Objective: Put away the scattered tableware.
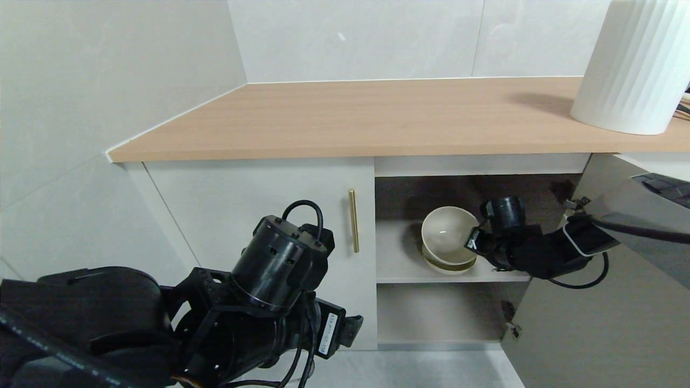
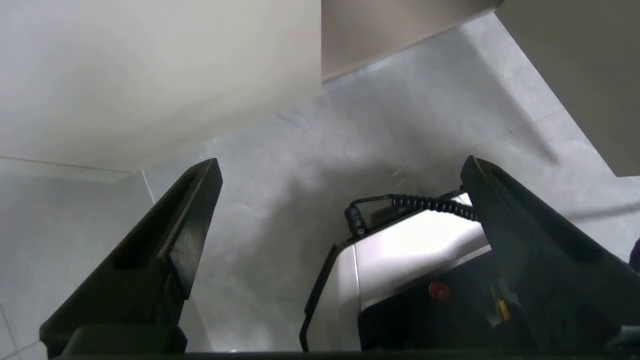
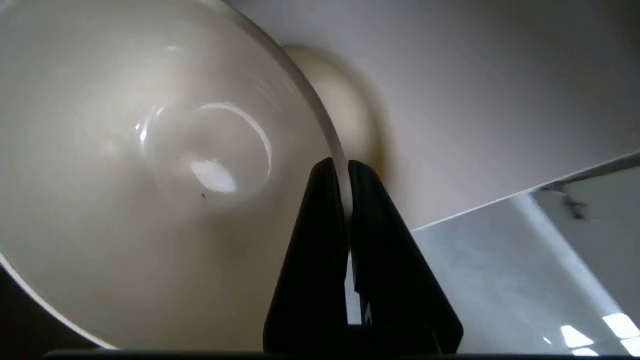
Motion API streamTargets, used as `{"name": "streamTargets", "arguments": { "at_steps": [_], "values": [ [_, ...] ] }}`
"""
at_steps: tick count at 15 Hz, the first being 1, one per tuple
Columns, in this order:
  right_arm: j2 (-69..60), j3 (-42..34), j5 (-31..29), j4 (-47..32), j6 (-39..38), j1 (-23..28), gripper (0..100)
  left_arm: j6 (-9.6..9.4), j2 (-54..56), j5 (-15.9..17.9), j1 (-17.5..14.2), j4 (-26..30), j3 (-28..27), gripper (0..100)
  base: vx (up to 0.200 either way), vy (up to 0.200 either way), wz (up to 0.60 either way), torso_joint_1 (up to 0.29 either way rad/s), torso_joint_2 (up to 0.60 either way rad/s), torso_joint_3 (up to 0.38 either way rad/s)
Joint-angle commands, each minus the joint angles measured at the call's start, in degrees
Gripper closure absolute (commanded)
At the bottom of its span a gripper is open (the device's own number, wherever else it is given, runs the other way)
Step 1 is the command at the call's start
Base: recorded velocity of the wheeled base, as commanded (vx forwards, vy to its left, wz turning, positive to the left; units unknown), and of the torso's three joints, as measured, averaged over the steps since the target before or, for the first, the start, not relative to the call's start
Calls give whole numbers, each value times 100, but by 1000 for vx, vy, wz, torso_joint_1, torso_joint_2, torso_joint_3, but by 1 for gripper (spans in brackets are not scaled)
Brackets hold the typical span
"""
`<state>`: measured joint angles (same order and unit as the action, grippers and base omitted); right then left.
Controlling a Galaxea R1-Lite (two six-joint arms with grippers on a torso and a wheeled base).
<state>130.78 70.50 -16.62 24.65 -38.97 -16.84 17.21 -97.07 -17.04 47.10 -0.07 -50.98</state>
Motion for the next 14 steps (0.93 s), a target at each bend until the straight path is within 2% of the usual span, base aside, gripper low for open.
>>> {"name": "streamTargets", "arguments": {
  "at_steps": [1,14],
  "values": [
    [70,8,0,5,4,-4,100,1,-13,-1,0,-1,0,0,0,0,0,0,0,0],
    [229,-1,-79,-74,30,22,100,10,-5,-1,-8,-1,0,0,0,0,0,0,0,0]
  ]
}}
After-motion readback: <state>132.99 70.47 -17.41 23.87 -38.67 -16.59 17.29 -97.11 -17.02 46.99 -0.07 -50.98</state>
